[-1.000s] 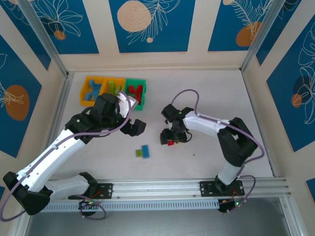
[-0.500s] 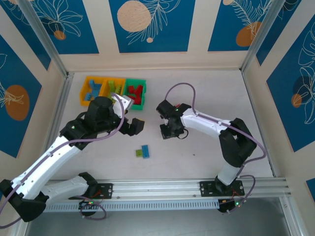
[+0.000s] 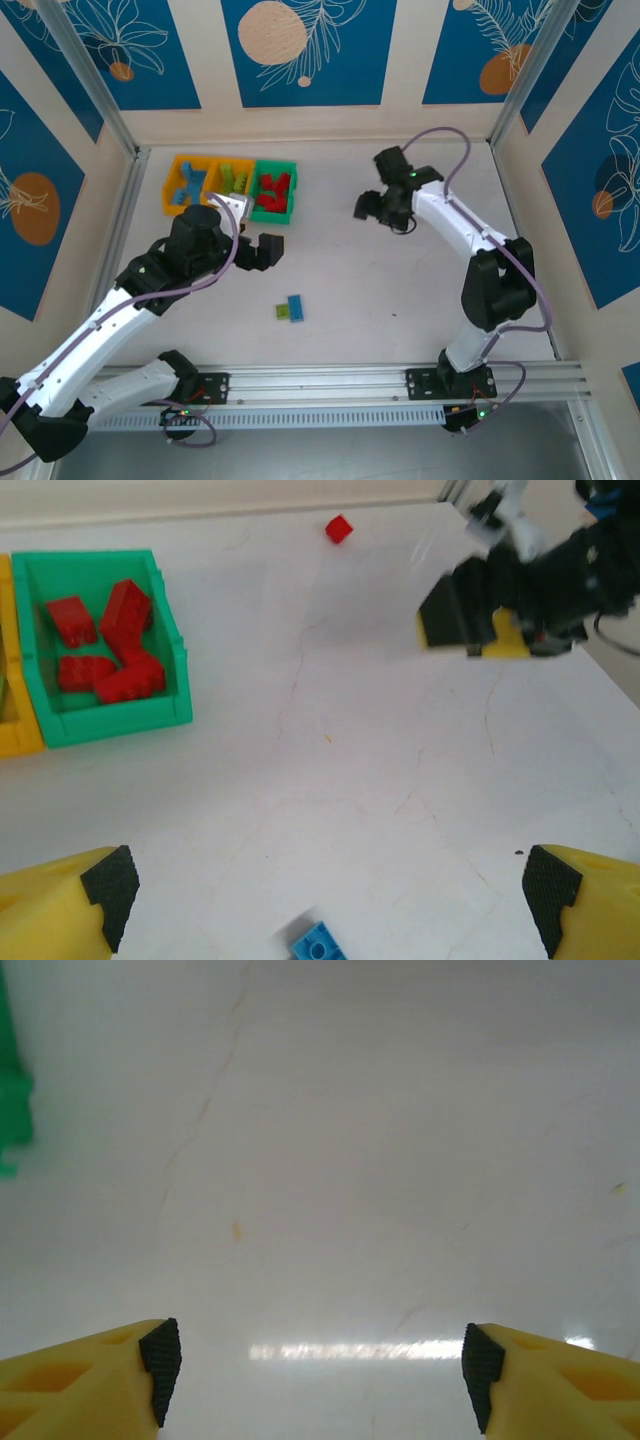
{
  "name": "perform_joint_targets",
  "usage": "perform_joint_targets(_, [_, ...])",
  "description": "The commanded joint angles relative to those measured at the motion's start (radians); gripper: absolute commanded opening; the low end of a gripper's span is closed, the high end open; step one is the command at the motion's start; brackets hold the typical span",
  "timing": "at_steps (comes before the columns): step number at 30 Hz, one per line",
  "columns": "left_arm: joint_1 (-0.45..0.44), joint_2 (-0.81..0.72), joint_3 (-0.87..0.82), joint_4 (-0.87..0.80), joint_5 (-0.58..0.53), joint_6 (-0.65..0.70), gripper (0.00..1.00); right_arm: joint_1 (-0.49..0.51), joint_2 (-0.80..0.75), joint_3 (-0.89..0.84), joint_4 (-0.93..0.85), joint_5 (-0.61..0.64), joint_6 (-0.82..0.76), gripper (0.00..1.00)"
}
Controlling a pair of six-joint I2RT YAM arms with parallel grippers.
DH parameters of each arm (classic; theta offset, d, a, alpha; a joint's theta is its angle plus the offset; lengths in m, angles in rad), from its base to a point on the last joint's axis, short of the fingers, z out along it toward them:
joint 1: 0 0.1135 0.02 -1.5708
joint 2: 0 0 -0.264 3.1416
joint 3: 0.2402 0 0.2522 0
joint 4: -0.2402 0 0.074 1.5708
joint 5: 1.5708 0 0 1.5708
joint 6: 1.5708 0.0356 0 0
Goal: Sort the legos into containers by color
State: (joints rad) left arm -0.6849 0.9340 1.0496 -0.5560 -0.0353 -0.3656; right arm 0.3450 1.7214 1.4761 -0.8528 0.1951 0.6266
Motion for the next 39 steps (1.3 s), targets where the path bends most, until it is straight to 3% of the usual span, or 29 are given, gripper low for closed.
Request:
perform_joint_targets(1, [-0.004, 0.004, -0.007, 0.061, -0.014, -0.067, 1.0, -0.068, 0.082, 0.131, -0.001, -0.028, 0.042, 0.8])
perform_joint_targets(11, [-0.005, 0.07, -0.001, 0.097, -0.02, -0.113, 1.0, -0.258, 0.51, 0.652, -0.029, -0.169, 0.087, 0.81])
perform_joint_targets(18, [-0.004, 0.134, 0.028, 0.079, -0.035, -0.068, 1.0, -0.296, 0.836, 1.083, -0.129, -0.034, 0.093, 0.82])
perform_joint_targets(20, [-0.003, 0.156, 0.043, 0.071, -0.045, -0.06, 1.0, -0.296, 0.88, 1.112, -0.097, 0.016, 0.105, 0.82])
perform_joint_targets(25, [-0.003, 0.211, 0.066, 0.067, -0.055, -0.055, 1.0, -0.298, 0.94, 1.12, 0.133, -0.137, 0.073, 0.82])
perform_joint_targets(29, [-0.003, 0.266, 0.089, 0.056, -0.06, -0.057, 1.0, -0.296, 1.002, 1.213, 0.156, -0.064, 0.091, 0.83])
perform_joint_targets(33, [-0.004, 0.317, 0.124, 0.048, -0.064, -0.056, 1.0, -0.299, 1.024, 1.201, 0.187, -0.027, 0.13, 0.84])
perform_joint_targets(39, [-0.004, 0.373, 0.162, 0.071, -0.072, -0.054, 1.0, -0.329, 1.065, 1.212, 0.286, -0.08, 0.237, 0.83])
